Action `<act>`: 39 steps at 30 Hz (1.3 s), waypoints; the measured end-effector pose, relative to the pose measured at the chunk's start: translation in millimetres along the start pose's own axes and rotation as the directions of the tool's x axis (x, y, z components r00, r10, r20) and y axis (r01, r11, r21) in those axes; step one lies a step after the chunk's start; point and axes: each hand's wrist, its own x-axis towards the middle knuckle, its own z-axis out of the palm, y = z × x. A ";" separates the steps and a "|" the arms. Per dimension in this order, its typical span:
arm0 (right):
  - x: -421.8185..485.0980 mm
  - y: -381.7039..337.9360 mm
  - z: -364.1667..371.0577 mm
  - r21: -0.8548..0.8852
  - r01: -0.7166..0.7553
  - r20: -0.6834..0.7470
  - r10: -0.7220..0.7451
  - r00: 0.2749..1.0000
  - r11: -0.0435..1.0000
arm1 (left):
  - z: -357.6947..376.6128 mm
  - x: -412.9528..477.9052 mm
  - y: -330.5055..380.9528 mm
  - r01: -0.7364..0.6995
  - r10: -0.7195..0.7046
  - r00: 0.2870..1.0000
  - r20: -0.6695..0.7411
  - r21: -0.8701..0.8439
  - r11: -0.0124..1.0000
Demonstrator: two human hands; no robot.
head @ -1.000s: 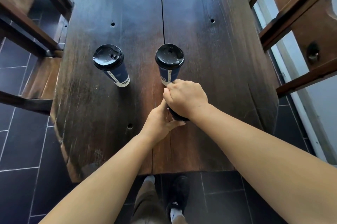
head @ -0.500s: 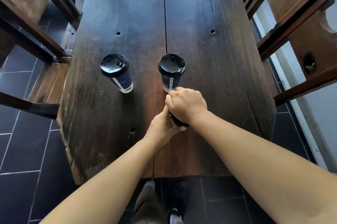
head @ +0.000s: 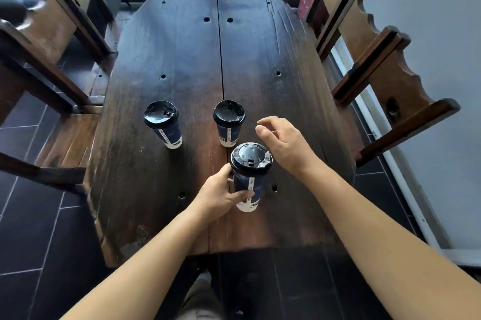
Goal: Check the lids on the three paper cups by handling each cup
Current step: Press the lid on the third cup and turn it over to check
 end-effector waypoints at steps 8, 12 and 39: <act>-83.7 -37.8 -39.8 0.475 -0.055 0.118 -0.002 0.993 0.878 | -13.5 -76.7 65.6 -0.108 0.102 0.993 -0.061 -0.106 0.988; -106.8 -59.4 -57.5 0.560 -0.007 0.059 -0.031 0.998 0.828 | -19.2 -107.9 102.6 -0.187 0.165 0.980 -0.114 -0.221 0.957; -134.5 -80.5 -105.9 0.615 0.085 -0.008 -0.102 0.995 0.784 | -14.6 -144.4 165.8 -0.332 0.295 0.931 -0.217 -0.161 0.929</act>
